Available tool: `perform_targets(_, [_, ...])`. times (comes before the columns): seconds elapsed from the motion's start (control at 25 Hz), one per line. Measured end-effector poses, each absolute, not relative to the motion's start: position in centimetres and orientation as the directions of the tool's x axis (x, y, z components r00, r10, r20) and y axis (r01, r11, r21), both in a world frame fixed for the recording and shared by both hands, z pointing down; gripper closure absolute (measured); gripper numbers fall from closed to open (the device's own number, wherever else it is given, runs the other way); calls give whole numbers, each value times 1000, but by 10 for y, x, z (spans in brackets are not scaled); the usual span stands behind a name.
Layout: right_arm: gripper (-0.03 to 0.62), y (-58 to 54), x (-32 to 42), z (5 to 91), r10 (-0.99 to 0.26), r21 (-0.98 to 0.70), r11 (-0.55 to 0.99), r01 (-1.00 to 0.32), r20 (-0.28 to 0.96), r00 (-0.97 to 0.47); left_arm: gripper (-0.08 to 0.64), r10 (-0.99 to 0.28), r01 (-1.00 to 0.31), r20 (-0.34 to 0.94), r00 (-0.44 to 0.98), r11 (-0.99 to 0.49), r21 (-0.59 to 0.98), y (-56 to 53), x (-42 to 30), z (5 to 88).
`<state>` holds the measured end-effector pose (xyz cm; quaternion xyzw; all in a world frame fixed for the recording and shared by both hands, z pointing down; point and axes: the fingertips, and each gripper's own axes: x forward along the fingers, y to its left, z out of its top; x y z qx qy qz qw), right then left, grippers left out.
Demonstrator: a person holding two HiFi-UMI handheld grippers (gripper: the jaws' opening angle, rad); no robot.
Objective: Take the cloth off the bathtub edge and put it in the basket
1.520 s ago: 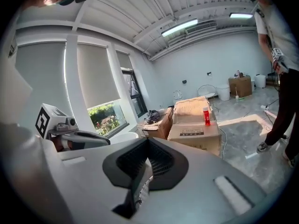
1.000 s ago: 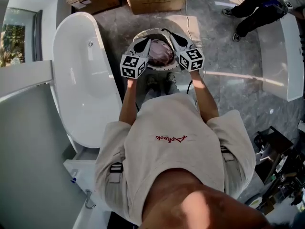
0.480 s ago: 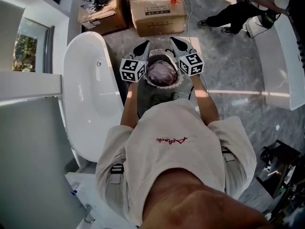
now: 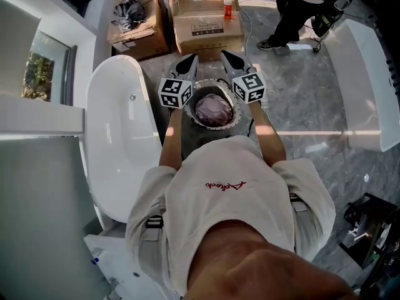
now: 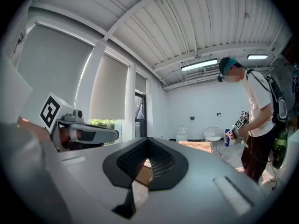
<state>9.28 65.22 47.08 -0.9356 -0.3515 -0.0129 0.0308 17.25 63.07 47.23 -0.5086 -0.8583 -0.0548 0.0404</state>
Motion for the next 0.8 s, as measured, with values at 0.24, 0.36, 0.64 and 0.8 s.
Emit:
perform_targets(0.24, [588, 659, 91, 463, 664, -40, -746, 665, 37, 747, 560, 872, 879, 118, -476, 475, 41, 636, 169, 465])
perform_targets(0.36, [588, 661, 88, 467, 676, -38, -735, 677, 44, 736, 560, 872, 881, 123, -473, 472, 39, 635, 170, 466])
perform_targets(0.64, [588, 659, 86, 483, 683, -57, -725, 687, 73, 727, 560, 870, 881, 142, -473, 472, 39, 635, 171, 475])
perform_targets(0.8, [588, 660, 86, 487, 681, -59, -726, 686, 83, 728, 560, 869, 880, 142, -473, 472, 45, 636, 170, 477])
